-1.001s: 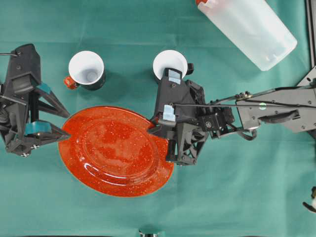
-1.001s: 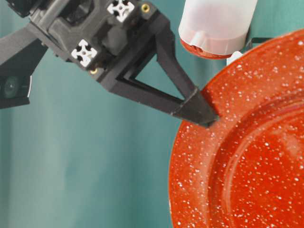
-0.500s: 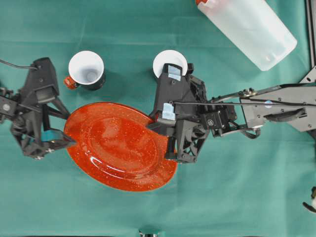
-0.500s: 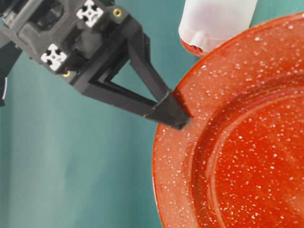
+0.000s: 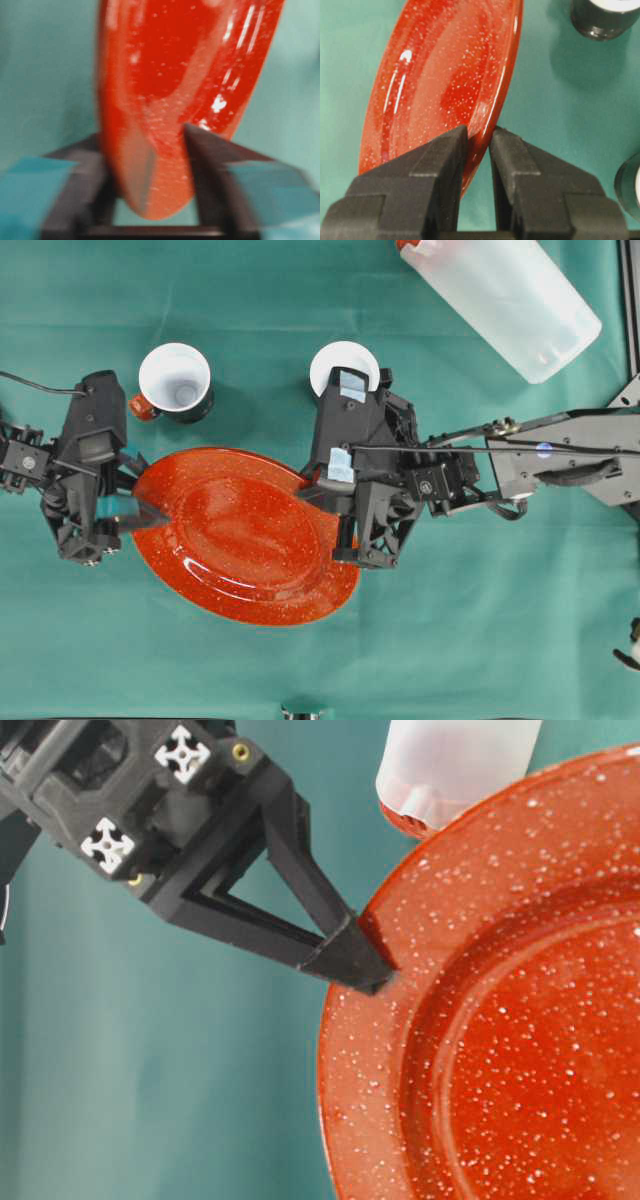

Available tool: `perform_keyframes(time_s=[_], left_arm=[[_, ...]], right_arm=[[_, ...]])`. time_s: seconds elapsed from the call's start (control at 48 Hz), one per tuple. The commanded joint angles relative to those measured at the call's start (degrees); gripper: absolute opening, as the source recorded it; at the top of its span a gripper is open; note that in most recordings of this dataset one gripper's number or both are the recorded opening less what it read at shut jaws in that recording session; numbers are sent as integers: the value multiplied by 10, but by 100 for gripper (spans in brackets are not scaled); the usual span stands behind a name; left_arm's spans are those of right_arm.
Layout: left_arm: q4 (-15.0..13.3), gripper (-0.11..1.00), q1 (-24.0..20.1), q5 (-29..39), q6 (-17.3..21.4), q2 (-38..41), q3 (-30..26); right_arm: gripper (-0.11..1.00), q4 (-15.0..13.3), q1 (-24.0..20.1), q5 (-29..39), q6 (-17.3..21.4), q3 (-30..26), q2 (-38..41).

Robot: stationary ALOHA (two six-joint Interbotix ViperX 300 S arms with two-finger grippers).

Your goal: 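Tilt the red plate up with both grippers holding opposite rims, then lift the plate with both grippers and move it toward the mugs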

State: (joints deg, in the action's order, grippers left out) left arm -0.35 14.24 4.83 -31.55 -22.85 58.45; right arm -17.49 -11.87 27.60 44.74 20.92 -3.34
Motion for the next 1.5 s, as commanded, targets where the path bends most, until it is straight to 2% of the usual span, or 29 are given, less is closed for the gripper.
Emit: perform_keyframes(time_s=[0.0,0.063,0.125,0.396,0.792,0.938,1.147,1.48], left_arm=[[2,29,1,-6,4,-16,-6],[2,14,1,-5,3,-22,-6],[2,7,1,-5,4,-29,-6],[2,7,-1,13,4,-92,-21],[-3,7,-33,120,-4,-220,-90],[-4,7,-44,133,-27,-235,-122],[-4,7,-61,134,-83,-236,-149],[-4,7,-61,134,-102,-236,-151]], right_arm=[[17,-3,3,1,0,-19,-18],[16,-3,4,1,0,-19,-18],[16,-3,5,1,1,-19,-18],[16,-3,9,1,2,-27,-18],[14,0,26,1,5,-79,-33],[14,7,34,1,6,-96,-46],[14,25,47,2,5,-94,-70],[14,29,60,22,5,-86,-102]])
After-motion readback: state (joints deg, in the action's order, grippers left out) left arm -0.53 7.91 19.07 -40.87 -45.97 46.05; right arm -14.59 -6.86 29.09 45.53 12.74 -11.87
